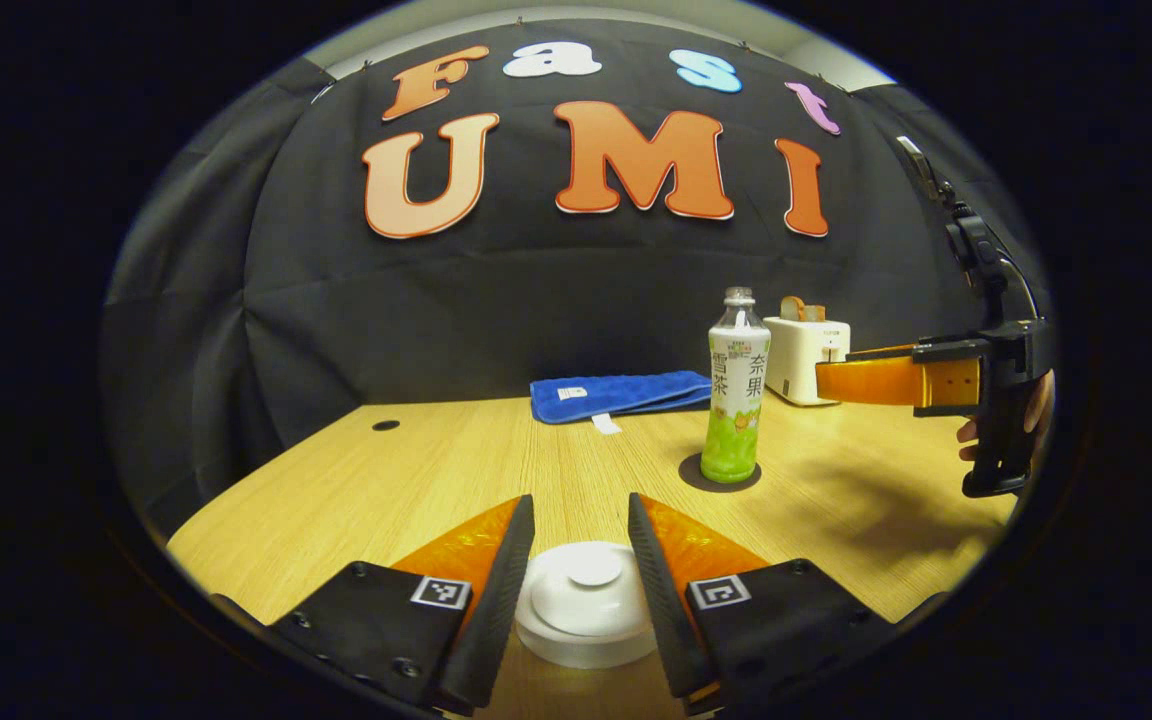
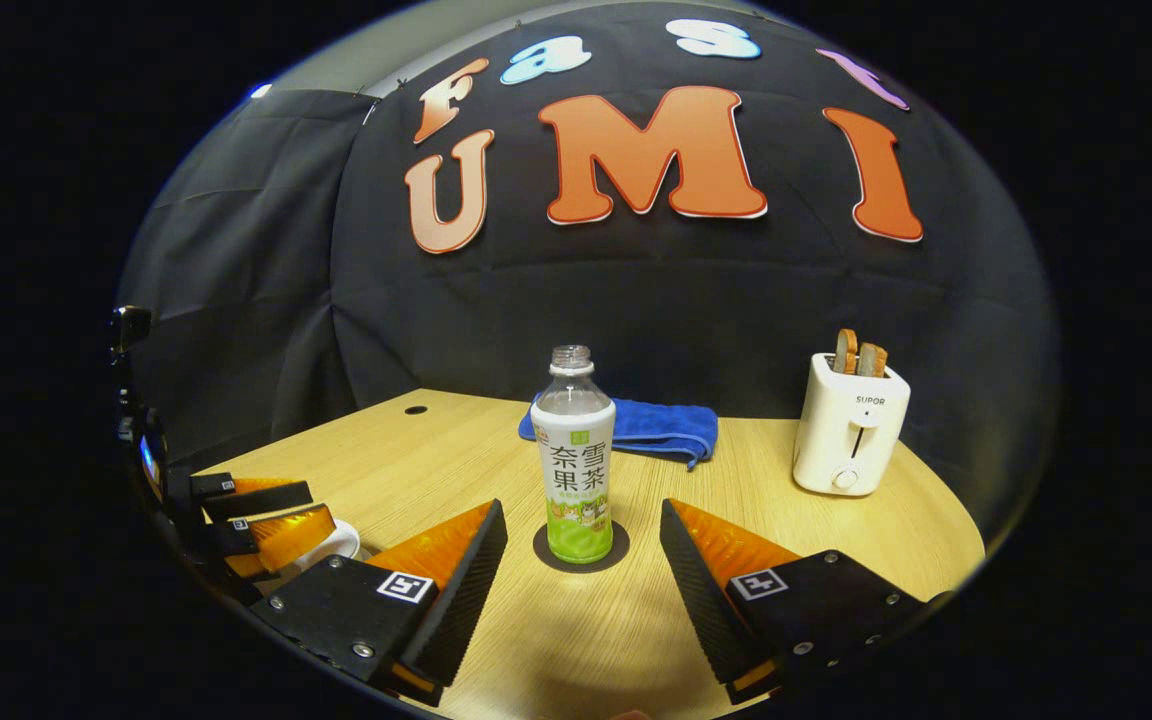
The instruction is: Open the teacup lid with one hand, grasp the water bottle and pour water into the teacup with the other hand; after pouring, place the water bottle on the coaster and then close the teacup lid.
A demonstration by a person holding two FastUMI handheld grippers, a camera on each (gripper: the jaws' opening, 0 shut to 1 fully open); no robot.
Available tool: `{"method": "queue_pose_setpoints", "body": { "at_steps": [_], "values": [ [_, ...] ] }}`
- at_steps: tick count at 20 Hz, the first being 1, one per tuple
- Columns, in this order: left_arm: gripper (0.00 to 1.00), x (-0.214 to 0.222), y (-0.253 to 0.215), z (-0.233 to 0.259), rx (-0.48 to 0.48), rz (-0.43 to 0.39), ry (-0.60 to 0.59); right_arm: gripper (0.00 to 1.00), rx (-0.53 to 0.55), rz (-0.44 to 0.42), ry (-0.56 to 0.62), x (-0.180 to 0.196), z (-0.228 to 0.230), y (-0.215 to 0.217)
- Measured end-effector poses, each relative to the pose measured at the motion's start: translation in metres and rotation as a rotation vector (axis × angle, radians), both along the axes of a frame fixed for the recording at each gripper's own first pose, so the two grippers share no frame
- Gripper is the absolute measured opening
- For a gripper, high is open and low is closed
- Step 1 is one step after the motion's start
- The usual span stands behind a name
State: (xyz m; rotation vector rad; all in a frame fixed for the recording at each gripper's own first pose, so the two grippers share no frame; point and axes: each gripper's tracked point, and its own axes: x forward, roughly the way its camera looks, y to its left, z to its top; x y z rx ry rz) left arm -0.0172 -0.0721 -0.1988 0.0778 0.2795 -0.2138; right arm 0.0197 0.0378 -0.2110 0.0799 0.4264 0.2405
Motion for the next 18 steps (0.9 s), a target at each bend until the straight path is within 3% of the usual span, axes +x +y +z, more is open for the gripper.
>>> {"method": "queue_pose_setpoints", "body": {
  "at_steps": [3,4,8,10,18],
  "values": [
    [0.82,0.004,0.003,0.029,-0.019,0.018,-0.065,0.92,0.008,-0.018,-0.035,-0.007,0.017,-0.003],
    [0.8,0.006,0.005,0.04,-0.022,0.03,-0.077,0.92,0.011,-0.025,-0.041,-0.01,0.021,-0.003],
    [0.86,0.008,0.004,0.085,-0.065,0.05,-0.134,0.94,0.01,-0.052,-0.105,-0.019,0.047,-0.008],
    [0.95,0.011,0.004,0.112,-0.089,0.055,-0.181,0.94,-0.002,-0.077,-0.161,-0.022,0.065,-0.012],
    [0.95,0.013,0.014,0.179,-0.162,0.098,-0.285,0.96,-0.065,-0.127,-0.329,-0.034,0.125,-0.017]
  ]
}}
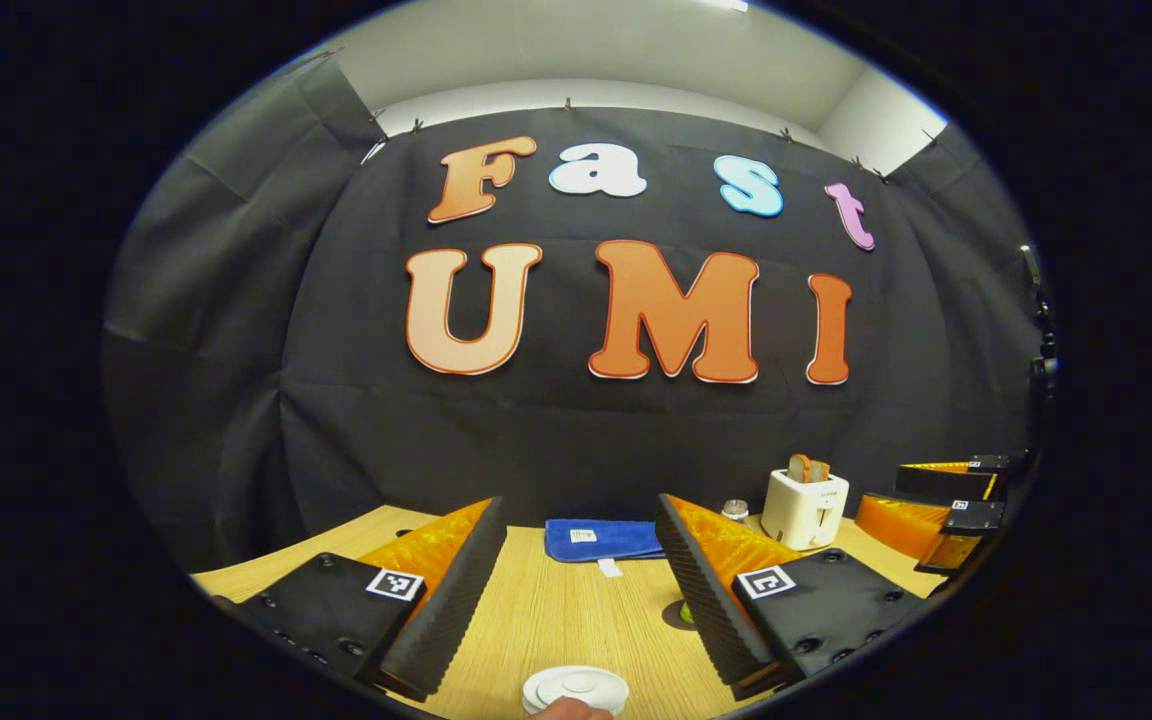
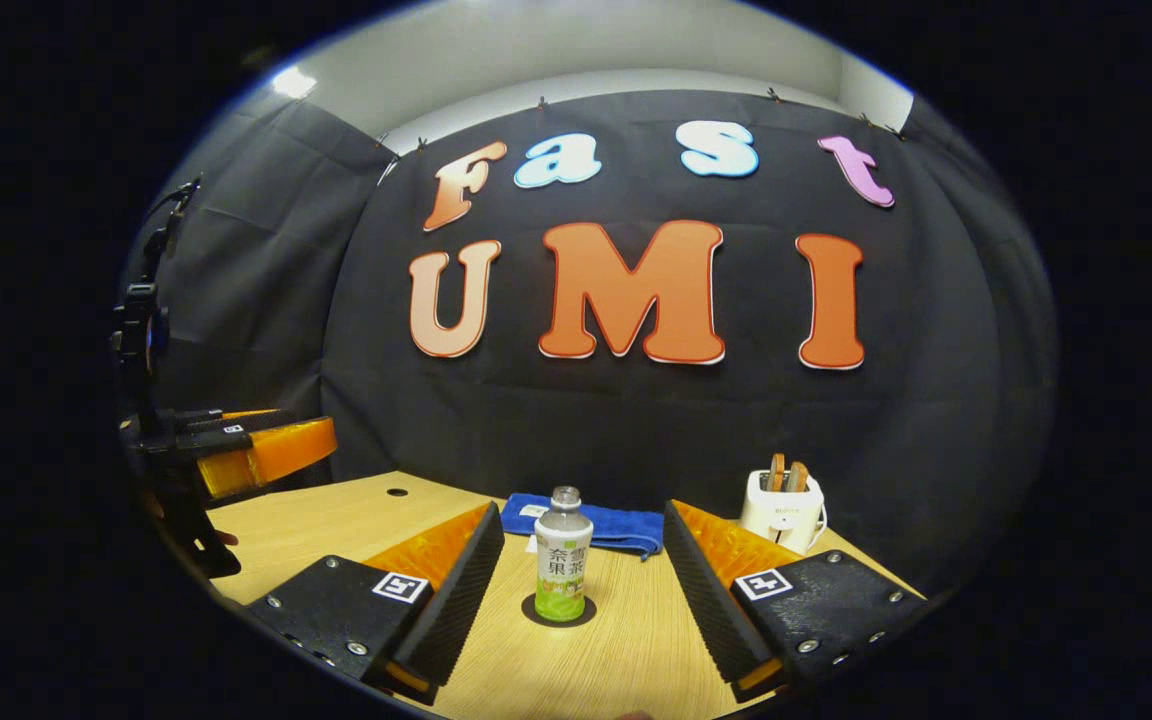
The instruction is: Open the teacup lid with one hand, grasp the water bottle and pour water into the teacup with the other hand; after pouring, place the water bottle on the coaster and then close the teacup lid.
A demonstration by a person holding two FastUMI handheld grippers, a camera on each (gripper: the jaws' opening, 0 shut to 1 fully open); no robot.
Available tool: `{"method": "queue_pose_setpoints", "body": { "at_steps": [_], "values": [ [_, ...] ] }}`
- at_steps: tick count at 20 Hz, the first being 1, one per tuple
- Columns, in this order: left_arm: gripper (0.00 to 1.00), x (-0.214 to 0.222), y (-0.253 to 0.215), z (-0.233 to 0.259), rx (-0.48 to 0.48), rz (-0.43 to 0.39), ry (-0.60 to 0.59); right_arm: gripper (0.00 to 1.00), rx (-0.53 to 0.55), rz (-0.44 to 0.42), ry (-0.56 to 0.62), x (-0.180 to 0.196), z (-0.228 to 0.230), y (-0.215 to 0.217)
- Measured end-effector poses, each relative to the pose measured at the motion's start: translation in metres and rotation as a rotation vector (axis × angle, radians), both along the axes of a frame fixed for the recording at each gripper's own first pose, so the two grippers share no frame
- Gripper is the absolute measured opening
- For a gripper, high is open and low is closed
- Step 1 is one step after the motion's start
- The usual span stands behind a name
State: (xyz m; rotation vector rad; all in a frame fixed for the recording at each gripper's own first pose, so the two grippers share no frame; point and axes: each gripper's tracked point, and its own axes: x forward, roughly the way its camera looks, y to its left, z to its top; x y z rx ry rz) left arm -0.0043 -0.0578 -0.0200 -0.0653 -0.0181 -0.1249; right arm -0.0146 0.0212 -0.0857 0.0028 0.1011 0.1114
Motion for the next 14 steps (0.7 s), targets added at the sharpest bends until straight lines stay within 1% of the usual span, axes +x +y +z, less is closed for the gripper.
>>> {"method": "queue_pose_setpoints", "body": {
  "at_steps": [1,2,4,8,9,14],
  "values": [
    [0.98,0.0,0.002,0.005,-0.007,0.006,-0.005,0.95,-0.01,-0.009,-0.007,-0.002,0.004,-0.003],
    [0.95,0.0,0.006,0.008,-0.019,0.018,-0.012,0.96,-0.022,-0.023,-0.016,-0.003,0.008,-0.005],
    [0.95,-0.001,0.01,0.008,-0.033,0.03,-0.012,0.96,-0.028,-0.046,-0.037,-0.004,0.014,-0.01],
    [0.96,-0.001,0.02,0.002,-0.011,0.06,0.01,0.96,-0.022,-0.056,-0.049,-0.006,0.017,-0.011],
    [0.97,-0.002,0.019,0.003,-0.009,0.059,0.011,0.96,-0.022,-0.056,-0.05,-0.006,0.017,-0.011],
    [0.97,-0.002,0.015,0.004,0.0,0.046,0.01,0.97,-0.016,-0.061,-0.048,-0.006,0.017,-0.013]
  ]
}}
